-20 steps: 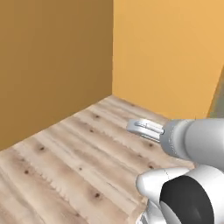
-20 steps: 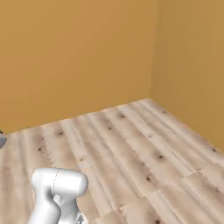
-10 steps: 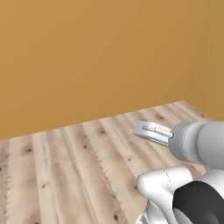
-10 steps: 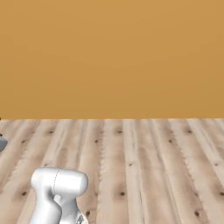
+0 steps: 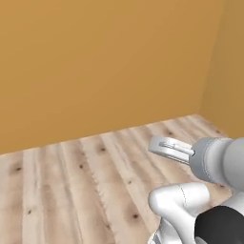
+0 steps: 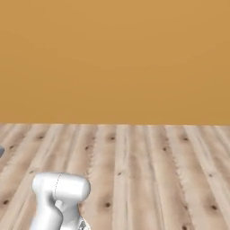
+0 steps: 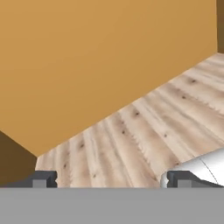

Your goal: Open the cabinet directly in front. Then move the wine and the cup to the dining counter with the jar on it.

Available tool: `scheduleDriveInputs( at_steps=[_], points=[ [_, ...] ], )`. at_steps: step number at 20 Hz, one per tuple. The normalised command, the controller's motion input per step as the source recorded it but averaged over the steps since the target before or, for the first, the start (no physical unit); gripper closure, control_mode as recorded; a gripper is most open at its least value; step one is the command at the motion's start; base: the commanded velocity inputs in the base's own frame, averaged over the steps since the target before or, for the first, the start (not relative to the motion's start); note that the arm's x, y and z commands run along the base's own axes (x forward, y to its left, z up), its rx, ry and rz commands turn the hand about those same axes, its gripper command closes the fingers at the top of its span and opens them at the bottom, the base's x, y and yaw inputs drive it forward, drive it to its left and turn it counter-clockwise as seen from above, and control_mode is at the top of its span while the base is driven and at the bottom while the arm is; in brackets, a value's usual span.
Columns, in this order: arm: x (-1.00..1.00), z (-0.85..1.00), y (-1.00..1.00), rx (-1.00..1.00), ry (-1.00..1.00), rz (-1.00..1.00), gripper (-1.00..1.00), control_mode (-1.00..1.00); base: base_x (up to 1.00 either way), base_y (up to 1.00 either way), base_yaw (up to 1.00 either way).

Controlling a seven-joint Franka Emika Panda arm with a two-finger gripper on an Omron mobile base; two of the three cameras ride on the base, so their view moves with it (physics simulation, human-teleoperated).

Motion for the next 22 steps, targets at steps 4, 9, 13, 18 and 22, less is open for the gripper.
scheduleDriveInputs(
  at_steps=[4,9,13,18,22],
  points=[
    [0.00,0.00,0.00,0.00,0.00,0.00,-1.00,1.00,1.00,-1.00,0.10],
    [0.00,0.00,0.00,0.00,0.00,0.00,-1.00,1.00,0.53,-1.00,0.10],
    [0.00,0.00,0.00,0.00,0.00,0.00,-1.00,1.00,-0.96,-1.00,0.06],
    [0.00,0.00,0.00,0.00,0.00,0.00,-1.00,1.00,-1.00,-1.00,0.01],
    [0.00,0.00,0.00,0.00,0.00,0.00,-1.00,1.00,-1.00,-1.00,0.00]
  ],
)
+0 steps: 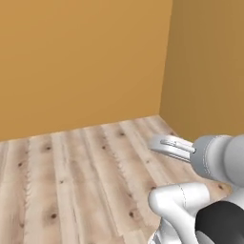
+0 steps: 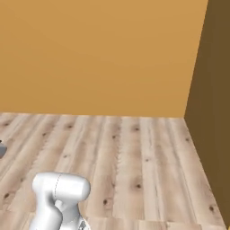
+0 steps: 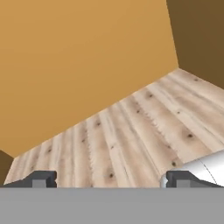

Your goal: Open the cabinet directly in front. Then move the wine and the cup to the dining counter with the jar on it.

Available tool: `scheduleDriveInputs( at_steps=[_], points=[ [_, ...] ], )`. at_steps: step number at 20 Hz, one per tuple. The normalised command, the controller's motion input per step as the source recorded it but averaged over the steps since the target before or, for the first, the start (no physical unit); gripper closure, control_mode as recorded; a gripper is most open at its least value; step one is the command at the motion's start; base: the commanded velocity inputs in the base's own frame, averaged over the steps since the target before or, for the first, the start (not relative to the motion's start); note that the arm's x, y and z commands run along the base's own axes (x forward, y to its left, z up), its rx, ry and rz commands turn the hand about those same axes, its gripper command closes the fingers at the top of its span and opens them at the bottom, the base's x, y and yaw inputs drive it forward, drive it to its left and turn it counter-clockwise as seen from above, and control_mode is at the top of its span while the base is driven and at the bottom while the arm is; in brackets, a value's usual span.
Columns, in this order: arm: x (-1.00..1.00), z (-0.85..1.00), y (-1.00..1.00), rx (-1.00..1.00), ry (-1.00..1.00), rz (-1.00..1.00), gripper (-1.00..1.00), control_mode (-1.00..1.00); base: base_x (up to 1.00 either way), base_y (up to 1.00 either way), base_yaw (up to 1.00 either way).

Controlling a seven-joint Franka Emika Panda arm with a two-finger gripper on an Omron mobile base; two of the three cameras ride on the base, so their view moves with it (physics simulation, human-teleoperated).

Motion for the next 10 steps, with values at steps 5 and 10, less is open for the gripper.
scheduleDriveInputs(
  at_steps=[5,10],
  points=[
    [0.00,0.00,0.00,0.00,0.00,0.00,-1.00,1.00,-0.43,-1.00,0.00],
    [0.00,0.00,0.00,0.00,0.00,0.00,-1.00,1.00,0.00,-1.00,-0.01]
  ],
)
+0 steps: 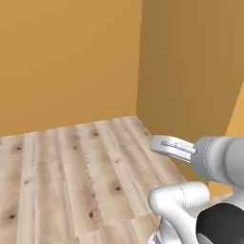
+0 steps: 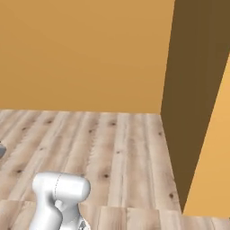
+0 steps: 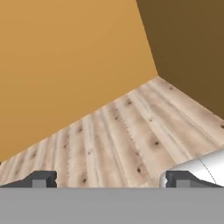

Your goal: Open the cabinet directly in front. Then move the wine and the cup to the dining counter with the jar on it.

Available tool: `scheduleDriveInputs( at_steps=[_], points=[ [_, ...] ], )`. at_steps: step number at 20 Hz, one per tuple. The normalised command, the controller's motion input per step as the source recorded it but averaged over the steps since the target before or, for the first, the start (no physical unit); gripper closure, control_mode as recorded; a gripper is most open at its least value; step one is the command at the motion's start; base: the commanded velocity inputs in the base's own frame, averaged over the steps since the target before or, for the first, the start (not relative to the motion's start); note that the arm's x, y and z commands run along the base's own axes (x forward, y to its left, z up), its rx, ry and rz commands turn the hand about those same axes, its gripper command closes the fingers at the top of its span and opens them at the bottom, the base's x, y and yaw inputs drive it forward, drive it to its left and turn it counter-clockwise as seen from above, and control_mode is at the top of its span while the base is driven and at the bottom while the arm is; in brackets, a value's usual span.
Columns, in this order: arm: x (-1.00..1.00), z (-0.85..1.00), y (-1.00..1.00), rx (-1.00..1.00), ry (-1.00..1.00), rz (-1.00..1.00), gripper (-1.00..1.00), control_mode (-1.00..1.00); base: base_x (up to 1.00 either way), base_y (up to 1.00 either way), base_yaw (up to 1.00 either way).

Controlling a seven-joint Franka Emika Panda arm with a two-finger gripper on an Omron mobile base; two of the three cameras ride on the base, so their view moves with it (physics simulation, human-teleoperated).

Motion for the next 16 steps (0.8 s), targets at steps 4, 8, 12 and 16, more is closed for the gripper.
scheduleDriveInputs(
  at_steps=[4,8,12,16],
  points=[
    [0.00,0.00,0.00,0.00,0.00,0.00,-1.00,1.00,0.00,-1.00,-0.01],
    [0.00,0.00,0.00,0.00,0.00,0.00,-1.00,1.00,-0.88,-1.00,-0.02],
    [0.00,0.00,0.00,0.00,0.00,0.00,-1.00,1.00,-0.79,-1.00,-0.05],
    [0.00,0.00,0.00,0.00,0.00,0.00,-1.00,1.00,-0.61,-1.00,-0.07]
  ],
)
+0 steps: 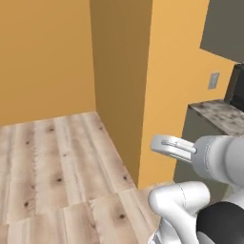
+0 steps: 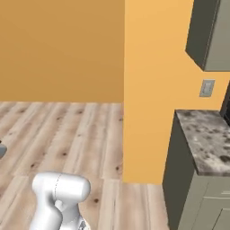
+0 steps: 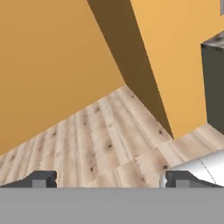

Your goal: Open the cabinet directly in front. Then move the wine and the cup to the dining counter with the jar on it.

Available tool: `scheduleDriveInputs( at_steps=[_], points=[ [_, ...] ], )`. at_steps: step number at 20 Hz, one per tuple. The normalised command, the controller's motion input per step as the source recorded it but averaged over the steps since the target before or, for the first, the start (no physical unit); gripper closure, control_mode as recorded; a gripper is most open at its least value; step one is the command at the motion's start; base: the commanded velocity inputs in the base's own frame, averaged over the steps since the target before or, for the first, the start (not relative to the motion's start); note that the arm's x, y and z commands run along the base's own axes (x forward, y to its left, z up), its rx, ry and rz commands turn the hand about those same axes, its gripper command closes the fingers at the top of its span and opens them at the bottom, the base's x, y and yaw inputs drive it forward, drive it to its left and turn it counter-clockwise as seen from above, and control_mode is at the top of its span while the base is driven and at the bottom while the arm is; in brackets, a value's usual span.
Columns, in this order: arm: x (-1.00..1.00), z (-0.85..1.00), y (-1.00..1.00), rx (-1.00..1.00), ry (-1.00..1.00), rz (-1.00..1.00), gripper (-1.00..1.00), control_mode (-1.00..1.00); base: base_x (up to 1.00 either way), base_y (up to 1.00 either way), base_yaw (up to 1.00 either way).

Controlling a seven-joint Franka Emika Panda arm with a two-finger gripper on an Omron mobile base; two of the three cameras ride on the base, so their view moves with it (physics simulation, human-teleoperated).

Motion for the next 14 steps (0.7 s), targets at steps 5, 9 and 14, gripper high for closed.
scheduleDriveInputs(
  at_steps=[5,9,14],
  points=[
    [0.00,0.00,0.00,0.00,0.00,0.00,-1.00,1.00,-0.34,-1.00,-0.10],
    [0.00,0.00,0.00,0.00,0.00,0.00,-1.00,1.00,-0.01,-1.00,-0.07],
    [0.00,0.00,0.00,0.00,0.00,0.00,-1.00,1.00,0.00,-1.00,-0.03]
  ],
)
